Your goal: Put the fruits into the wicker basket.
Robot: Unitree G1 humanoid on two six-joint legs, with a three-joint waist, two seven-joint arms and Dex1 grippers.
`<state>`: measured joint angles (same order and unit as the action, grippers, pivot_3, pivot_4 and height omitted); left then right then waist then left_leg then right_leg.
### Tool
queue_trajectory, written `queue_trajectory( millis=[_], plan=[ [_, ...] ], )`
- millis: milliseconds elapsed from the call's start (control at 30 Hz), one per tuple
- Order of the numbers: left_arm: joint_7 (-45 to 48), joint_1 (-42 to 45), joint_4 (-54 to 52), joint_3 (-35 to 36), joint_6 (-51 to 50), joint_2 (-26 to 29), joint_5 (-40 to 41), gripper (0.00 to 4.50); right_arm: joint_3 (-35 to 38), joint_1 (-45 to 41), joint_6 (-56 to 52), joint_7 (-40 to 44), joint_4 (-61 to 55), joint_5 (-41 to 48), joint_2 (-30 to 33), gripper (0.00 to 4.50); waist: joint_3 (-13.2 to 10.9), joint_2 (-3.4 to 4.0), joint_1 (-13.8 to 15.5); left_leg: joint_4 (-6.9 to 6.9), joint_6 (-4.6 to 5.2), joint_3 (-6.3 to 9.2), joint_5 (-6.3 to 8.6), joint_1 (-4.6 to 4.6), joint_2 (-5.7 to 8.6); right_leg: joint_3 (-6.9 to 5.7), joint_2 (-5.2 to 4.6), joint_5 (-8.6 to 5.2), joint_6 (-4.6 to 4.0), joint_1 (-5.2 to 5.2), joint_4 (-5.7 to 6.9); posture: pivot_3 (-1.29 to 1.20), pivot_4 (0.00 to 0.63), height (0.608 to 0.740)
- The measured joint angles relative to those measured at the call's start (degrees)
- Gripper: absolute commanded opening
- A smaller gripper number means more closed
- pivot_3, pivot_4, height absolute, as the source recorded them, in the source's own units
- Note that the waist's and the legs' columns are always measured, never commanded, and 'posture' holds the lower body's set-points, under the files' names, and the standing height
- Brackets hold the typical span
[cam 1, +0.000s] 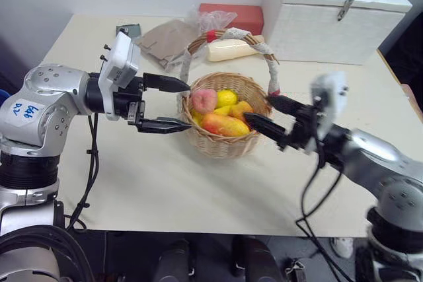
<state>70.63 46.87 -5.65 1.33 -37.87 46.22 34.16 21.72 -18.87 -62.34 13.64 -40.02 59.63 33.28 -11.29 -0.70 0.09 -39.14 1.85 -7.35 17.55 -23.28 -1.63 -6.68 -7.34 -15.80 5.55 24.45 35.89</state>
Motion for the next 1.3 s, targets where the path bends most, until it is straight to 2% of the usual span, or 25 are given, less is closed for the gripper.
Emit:
queue_trajectory(
  millis=[67,167,367,500,600,900,967,1133,1200,1300],
  plan=[
    [-0.21,0.02,0.06,-0.16,0.21,-0.62,-0.1,4.5,1.59,2.23,0.28,-0.95,-0.65,-0.37,1.51,4.47,0.0,0.0,-0.43,0.0,-0.01,-0.1,-0.01,0.09,-0.06,0.1,0.06,0.01,-0.02,0.0,0.02,0.0,0.15,0.74],
    [-0.4,0.05,0.12,-0.3,0.71,-1.07,-0.43,4.5,-0.37,1.15,2.47,-3.46,1.21,-4.39,1.0,4.47,0.0,0.0,-0.94,0.0,-0.07,-0.19,-0.04,0.23,-0.07,0.26,0.08,0.0,-0.04,0.05,0.0,0.0,0.15,0.74],
    [-0.4,0.52,2.08,-0.92,1.73,-1.19,-1.45,4.5,-13.13,-7.27,12.02,-5.41,12.01,-16.86,-7.85,4.47,0.0,0.0,-1.59,0.02,-0.09,-0.19,-0.06,0.16,-0.09,0.29,0.13,-0.01,-0.06,0.11,0.15,0.0,0.15,0.74],
    [-0.49,1.28,2.04,-1.44,1.99,-1.19,-1.97,4.5,-18.01,-10.81,18.84,-4.99,18.71,-23.83,-12.11,4.47,0.0,0.0,-1.59,0.02,-0.05,-0.22,-0.03,0.01,-0.07,0.29,0.12,0.01,-0.02,0.19,0.07,0.0,0.15,0.74],
    [-0.58,1.28,2.01,-1.42,2.09,-1.02,-1.99,4.5,-20.55,-11.64,26.09,-1.97,22.12,-29.46,-12.23,3.84,0.0,0.0,-1.35,0.02,-0.01,-0.21,0.0,0.0,-0.04,0.26,0.1,0.01,0.0,0.16,0.01,0.0,0.15,0.74],
    [-1.56,1.09,1.42,-1.26,1.64,-0.57,-1.94,4.5,-20.23,-10.2,29.67,-0.52,23.74,-32.41,-14.6,0.73,0.0,0.0,-1.59,0.02,-0.04,-0.22,-0.02,0.04,-0.07,0.3,0.11,0.03,0.02,0.16,0.08,0.0,0.15,0.74],
    [-1.89,1.09,1.44,-1.26,1.63,-0.59,-1.94,4.5,-19.26,-9.29,29.64,-0.28,23.13,-32.39,-14.53,0.22,0.0,0.0,-1.5,0.02,-0.03,-0.21,-0.02,0.03,-0.07,0.29,0.1,0.03,0.02,0.16,0.06,0.0,0.15,0.74],
    [-2.14,1.21,1.51,-1.43,1.66,-1.27,-1.93,4.5,-17.83,-6.33,28.93,1.67,18.7,-30.98,-12.8,0.21,0.0,0.01,-1.44,0.03,-0.03,-0.21,-0.02,0.01,-0.06,0.28,0.1,0.03,0.02,0.17,0.06,0.0,0.15,0.74],
    [-2.05,1.43,1.95,-1.58,1.7,-1.6,-1.94,4.5,-14.4,-4.81,27.73,3.14,15.61,-29.17,-8.89,0.21,-0.02,0.03,-1.0,0.02,0.0,-0.22,0.0,-0.01,-0.03,0.29,0.08,0.03,0.03,0.17,0.03,0.0,0.15,0.74],
    [-1.58,2.22,2.34,-1.86,1.99,-2.64,-1.96,4.5,-4.01,-2.73,25.63,4.94,12.62,-26.74,-0.2,0.21,-0.01,0.01,0.0,-0.01,0.05,-0.23,0.02,0.02,0.0,0.27,0.05,0.06,0.08,0.09,-0.04,0.0,0.15,0.74]
  ],
)
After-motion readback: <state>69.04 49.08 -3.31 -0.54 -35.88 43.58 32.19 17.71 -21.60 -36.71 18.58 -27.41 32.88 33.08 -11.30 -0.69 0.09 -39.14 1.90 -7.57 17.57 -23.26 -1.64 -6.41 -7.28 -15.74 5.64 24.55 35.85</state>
